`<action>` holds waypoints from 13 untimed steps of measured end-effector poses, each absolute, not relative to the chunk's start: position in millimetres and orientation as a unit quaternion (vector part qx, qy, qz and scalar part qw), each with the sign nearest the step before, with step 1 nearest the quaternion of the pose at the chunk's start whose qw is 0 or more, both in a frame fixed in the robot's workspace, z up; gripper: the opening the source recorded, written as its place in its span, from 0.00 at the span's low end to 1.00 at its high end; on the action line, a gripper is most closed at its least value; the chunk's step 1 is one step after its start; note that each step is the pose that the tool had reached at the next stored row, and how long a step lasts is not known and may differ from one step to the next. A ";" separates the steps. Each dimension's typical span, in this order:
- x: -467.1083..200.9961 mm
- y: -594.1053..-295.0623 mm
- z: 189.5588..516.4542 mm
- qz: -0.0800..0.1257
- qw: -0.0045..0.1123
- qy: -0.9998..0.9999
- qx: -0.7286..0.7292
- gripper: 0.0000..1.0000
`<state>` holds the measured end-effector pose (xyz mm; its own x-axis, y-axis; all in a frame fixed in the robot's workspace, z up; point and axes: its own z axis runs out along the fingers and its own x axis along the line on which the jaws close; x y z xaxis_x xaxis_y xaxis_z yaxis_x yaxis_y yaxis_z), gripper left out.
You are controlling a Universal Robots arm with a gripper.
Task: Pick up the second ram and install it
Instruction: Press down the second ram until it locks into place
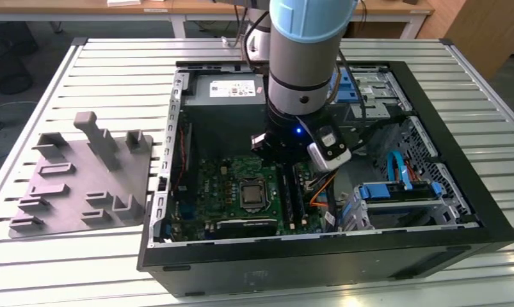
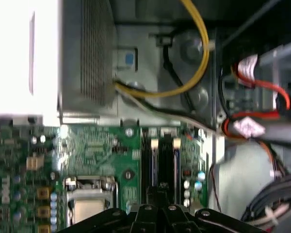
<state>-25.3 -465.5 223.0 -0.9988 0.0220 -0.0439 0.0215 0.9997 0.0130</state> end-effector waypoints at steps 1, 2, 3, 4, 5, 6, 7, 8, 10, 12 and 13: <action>-25.3 -468.6 222.9 0.005 0.022 1.000 0.011 0.10; -25.3 -471.7 222.9 0.003 0.022 1.000 0.011 0.10; -25.3 -474.8 222.7 0.001 0.022 1.000 0.011 0.10; -25.3 -477.9 222.6 -0.001 0.022 1.000 0.011 0.10; -25.3 -481.4 222.5 -0.003 0.022 1.000 0.011 0.10; -25.3 -484.8 222.4 -0.004 0.022 1.000 0.011 0.10; -25.3 -488.2 222.2 -0.006 0.022 1.000 0.011 0.10; -25.3 -491.7 221.9 -0.007 0.022 1.000 0.011 0.10; -25.3 -499.1 221.2 -0.009 0.021 1.000 0.011 0.10; -25.3 -506.5 220.6 -0.011 0.021 1.000 0.010 0.10; -25.3 -509.8 220.4 -0.012 0.021 1.000 0.010 0.10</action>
<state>-25.3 -509.8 220.4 -0.9989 0.0204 -0.0422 0.0215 0.9995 -0.0240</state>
